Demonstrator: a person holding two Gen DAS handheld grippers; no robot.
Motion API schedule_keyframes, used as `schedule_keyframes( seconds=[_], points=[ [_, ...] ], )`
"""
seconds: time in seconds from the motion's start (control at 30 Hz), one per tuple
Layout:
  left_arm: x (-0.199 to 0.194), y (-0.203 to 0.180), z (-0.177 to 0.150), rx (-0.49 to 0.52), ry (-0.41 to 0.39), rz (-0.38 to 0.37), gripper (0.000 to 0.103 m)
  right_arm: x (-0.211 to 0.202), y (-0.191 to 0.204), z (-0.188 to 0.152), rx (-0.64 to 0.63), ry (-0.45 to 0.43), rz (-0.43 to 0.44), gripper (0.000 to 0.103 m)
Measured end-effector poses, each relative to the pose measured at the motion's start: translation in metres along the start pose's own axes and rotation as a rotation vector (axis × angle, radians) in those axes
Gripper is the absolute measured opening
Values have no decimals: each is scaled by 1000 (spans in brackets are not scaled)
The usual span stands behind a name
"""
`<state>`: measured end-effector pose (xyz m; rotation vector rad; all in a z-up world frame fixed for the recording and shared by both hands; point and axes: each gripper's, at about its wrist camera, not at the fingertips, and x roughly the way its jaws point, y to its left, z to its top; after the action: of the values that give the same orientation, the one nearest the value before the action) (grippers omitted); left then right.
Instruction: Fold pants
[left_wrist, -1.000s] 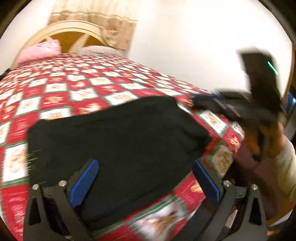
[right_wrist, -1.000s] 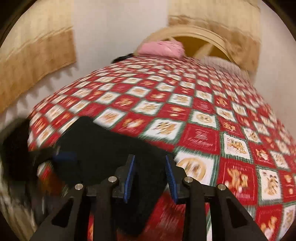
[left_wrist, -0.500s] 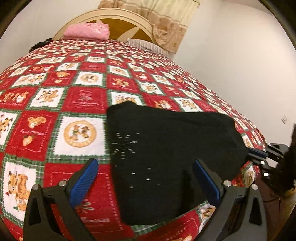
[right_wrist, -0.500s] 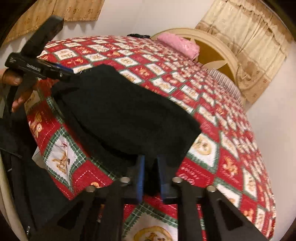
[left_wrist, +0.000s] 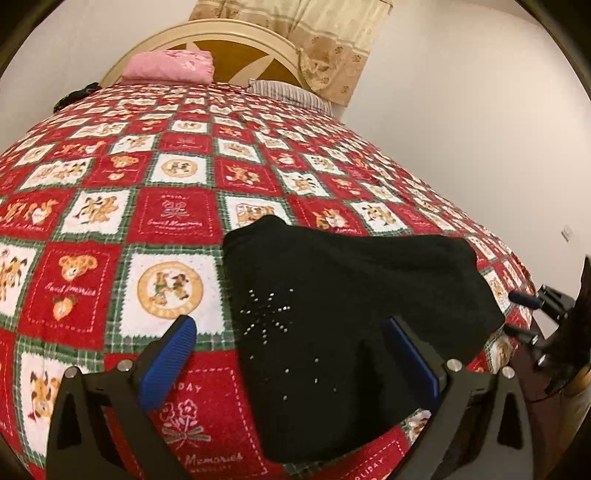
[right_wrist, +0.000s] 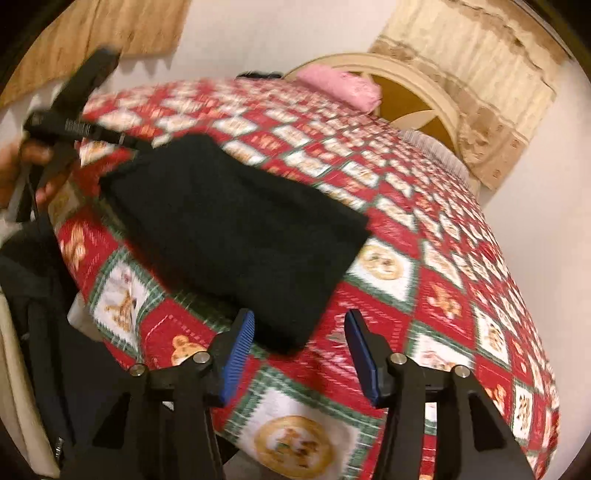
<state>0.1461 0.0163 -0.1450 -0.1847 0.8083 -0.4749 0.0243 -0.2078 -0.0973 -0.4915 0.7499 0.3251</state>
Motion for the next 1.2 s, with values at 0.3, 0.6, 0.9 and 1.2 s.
schedule_keyframes(
  seconds=[0.3,0.6,0.9,1.2],
  points=[
    [29,2,3,-3,52,3,103,32,-64,6,557,-30,298,53],
    [43,-5,9,32,108,-40,99,91,-71,0,784,-27,442,53],
    [39,-7,8,62,104,-70,54,84,-67,2,784,-54,486,28],
    [24,-3,11,67,69,-99,23,58,-58,25,692,-86,456,27]
  ],
)
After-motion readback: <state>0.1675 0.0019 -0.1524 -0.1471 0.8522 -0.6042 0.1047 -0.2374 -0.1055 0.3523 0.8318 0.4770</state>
